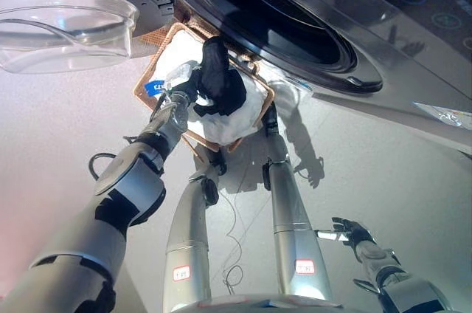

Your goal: Put the clothes in the basket into the washing machine.

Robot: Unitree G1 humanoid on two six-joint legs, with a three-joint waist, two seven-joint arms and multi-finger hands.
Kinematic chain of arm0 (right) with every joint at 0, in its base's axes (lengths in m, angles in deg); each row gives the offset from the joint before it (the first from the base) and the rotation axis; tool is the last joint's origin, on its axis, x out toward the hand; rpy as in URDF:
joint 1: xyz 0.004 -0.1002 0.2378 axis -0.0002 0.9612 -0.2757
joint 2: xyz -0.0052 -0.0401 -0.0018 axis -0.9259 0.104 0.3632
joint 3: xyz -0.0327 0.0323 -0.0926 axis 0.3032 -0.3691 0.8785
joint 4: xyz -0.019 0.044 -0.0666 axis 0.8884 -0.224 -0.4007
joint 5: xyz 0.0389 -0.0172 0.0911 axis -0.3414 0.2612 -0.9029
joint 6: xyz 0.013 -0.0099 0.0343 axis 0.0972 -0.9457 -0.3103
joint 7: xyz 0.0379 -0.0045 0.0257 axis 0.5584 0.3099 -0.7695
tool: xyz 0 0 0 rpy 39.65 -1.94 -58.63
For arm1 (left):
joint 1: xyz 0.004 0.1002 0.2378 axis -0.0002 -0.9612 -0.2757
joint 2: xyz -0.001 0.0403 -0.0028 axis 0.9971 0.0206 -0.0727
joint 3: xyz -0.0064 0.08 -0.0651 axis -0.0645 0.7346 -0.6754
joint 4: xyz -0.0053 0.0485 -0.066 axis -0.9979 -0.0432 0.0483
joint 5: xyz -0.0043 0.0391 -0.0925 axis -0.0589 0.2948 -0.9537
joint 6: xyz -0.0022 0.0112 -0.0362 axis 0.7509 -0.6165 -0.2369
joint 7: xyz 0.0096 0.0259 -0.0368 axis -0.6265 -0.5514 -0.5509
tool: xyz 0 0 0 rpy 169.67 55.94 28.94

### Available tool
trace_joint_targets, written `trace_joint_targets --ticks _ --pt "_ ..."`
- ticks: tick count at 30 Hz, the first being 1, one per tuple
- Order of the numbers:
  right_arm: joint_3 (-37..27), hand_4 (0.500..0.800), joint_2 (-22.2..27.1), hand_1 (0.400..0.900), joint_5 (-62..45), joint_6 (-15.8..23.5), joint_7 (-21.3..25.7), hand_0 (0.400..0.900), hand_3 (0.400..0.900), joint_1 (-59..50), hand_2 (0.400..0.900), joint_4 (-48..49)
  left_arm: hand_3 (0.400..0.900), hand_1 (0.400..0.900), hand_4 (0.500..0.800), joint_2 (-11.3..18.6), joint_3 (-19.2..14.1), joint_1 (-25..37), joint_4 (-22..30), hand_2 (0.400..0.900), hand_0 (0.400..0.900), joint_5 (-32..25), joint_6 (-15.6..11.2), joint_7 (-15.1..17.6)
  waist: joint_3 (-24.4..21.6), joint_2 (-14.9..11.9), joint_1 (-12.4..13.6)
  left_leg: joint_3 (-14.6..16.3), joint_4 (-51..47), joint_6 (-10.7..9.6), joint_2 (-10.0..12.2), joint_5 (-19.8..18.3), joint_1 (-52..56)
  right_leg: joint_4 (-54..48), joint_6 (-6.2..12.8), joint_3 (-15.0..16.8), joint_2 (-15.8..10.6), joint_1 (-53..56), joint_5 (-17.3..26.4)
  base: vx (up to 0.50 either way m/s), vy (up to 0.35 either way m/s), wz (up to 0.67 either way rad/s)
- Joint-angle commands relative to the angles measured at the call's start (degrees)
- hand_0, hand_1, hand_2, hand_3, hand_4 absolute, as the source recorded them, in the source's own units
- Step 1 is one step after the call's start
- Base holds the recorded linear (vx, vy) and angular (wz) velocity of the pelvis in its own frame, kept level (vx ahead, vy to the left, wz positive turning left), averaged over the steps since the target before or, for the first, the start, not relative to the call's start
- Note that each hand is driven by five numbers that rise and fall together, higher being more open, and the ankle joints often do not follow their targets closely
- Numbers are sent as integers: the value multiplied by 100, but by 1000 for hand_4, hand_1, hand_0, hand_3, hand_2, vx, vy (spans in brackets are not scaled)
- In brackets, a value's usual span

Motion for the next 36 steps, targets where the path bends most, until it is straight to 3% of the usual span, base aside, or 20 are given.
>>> trace_joint_targets --ticks 1,6,17,22,27,36 --pt "332 800 265 900 -173 -246 136 900 900 791 900 15 900 900 800 -204 -552 409 -371 900 900 -362 -40 185 125 197 -162 -205 -736 25 -307 144 68 643 -227 -425 251 219 -1046 6 3 -8" --pt "377 800 220 900 -272 -236 225 900 900 733 900 56 900 900 800 -630 -612 543 -533 900 900 -627 3 191 150 145 -225 -138 -731 49 -290 139 -32 641 -220 -376 296 89 -1020 0 1 -10" --pt "312 800 143 900 -565 -245 376 900 900 699 900 26 900 900 800 -849 -556 549 -668 900 900 -646 110 250 143 63 -279 -87 -587 73 -236 118 -402 667 -225 -354 369 -288 -937 -4 -7 -3" --pt "294 800 29 900 -639 -105 515 900 900 693 900 218 900 900 800 -531 -360 754 -940 900 900 128 423 750 152 -115 -363 -48 -373 107 -128 32 -764 693 -216 -381 446 -581 -904 -20 -20 -9" --pt "116 800 -35 900 -649 -43 502 900 900 1000 900 374 900 900 800 -383 -394 817 -981 900 900 32 364 650 158 -198 -486 -108 -140 112 -77 -5 -1089 861 -217 -441 462 -810 -918 -3 -9 2" --pt "124 800 -4 900 -876 -32 340 900 900 927 900 303 900 900 800 -199 -332 854 -804 900 900 -254 195 388 115 -183 -423 -163 -42 144 -104 -37 -1257 930 -242 -497 446 -970 -921 0 -1 1"
